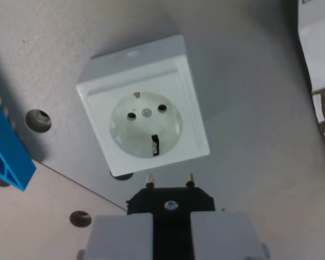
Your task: Move above the white socket
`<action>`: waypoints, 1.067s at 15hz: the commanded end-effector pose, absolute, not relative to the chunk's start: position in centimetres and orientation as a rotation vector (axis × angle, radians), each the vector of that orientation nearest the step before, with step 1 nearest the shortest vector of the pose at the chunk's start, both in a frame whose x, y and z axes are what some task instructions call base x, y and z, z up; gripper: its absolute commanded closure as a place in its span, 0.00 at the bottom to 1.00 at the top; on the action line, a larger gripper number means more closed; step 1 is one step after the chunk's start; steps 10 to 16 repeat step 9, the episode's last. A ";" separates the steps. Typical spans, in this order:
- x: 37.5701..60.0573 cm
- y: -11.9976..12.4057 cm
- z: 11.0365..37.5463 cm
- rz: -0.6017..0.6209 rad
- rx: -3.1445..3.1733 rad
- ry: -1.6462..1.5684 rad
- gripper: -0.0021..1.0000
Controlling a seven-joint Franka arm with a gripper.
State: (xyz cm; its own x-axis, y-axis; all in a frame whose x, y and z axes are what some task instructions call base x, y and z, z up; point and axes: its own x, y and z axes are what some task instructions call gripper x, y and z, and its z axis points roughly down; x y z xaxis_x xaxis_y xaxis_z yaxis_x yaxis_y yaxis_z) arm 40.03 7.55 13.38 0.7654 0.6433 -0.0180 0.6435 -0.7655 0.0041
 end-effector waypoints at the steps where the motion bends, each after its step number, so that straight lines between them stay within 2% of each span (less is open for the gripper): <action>1: 39.7 7.9 12.2 0.127 2.812 1.287 1.00; 9: 39.7 8.7 10.7 0.113 2.813 1.260 1.00; 16: 39.7 8.7 10.7 0.113 2.813 1.260 1.00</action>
